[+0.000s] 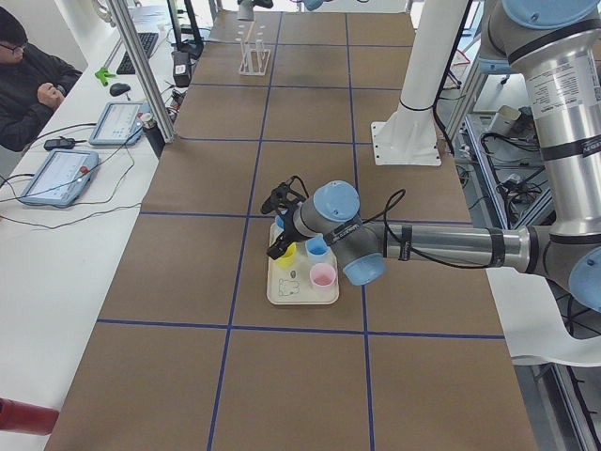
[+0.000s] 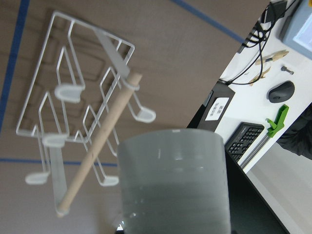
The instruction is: Transfer IKEA cup to right arm and place on rack
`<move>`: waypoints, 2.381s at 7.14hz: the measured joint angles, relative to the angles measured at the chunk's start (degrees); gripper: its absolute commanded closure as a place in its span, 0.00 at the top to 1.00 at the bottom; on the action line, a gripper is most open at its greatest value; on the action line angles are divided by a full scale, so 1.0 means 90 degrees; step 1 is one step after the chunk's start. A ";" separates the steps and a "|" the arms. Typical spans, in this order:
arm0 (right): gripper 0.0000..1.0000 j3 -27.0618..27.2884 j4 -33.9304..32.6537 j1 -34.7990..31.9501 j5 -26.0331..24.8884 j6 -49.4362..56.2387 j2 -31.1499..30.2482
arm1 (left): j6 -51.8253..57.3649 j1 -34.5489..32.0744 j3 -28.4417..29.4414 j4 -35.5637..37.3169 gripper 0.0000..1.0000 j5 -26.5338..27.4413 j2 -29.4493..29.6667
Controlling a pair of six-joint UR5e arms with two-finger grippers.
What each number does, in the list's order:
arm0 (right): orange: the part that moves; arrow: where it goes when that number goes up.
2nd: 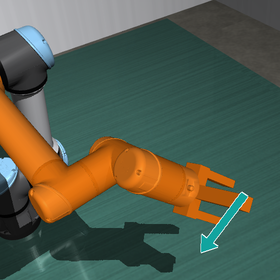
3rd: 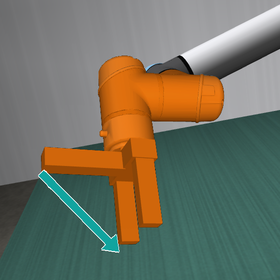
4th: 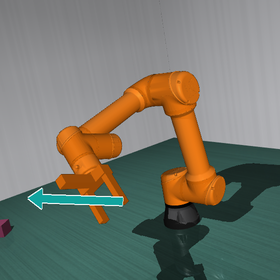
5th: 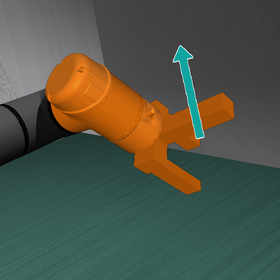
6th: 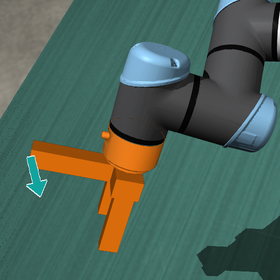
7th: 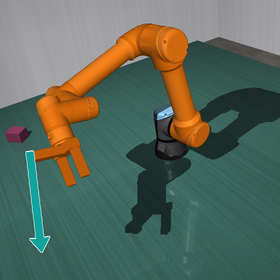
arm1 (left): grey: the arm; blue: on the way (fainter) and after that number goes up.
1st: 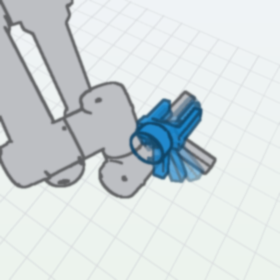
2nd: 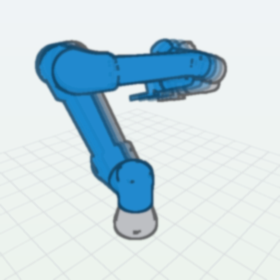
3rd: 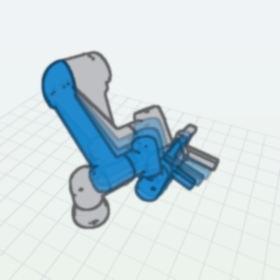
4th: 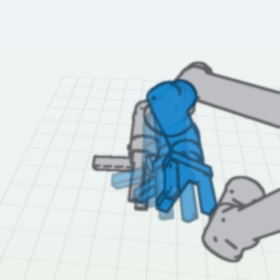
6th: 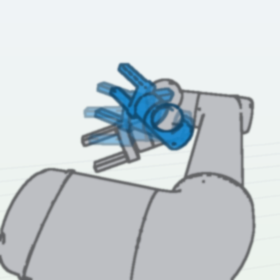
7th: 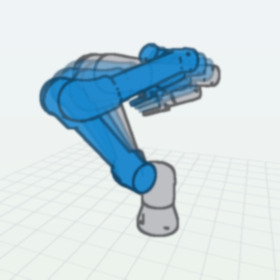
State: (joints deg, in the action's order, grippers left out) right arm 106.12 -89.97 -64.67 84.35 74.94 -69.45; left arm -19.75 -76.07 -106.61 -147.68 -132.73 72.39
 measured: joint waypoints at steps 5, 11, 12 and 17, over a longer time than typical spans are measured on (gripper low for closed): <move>0.00 -0.1733 0.1574 -0.0239 -0.0347 0.0931 0.0125 | -0.0027 -0.0005 -0.0015 -0.0081 1.00 -0.0008 -0.0126; 0.00 -0.1872 0.1637 0.0172 -0.0785 0.0656 -0.0166 | -0.0028 -0.0005 -0.0005 -0.0086 1.00 -0.0004 -0.0171; 0.00 -0.1903 0.1640 0.0199 -0.0821 0.0661 -0.0190 | -0.0030 -0.0005 -0.0007 -0.0086 1.00 -0.0004 -0.0172; 0.17 -0.2126 0.1647 0.0379 -0.1105 0.0670 -0.0203 | -0.0044 0.0004 -0.0010 -0.0085 1.00 0.0000 -0.0173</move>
State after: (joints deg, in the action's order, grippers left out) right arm 86.99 -75.15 -61.26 74.40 80.97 -71.28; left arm -20.15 -76.04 -106.70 -148.44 -132.72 70.84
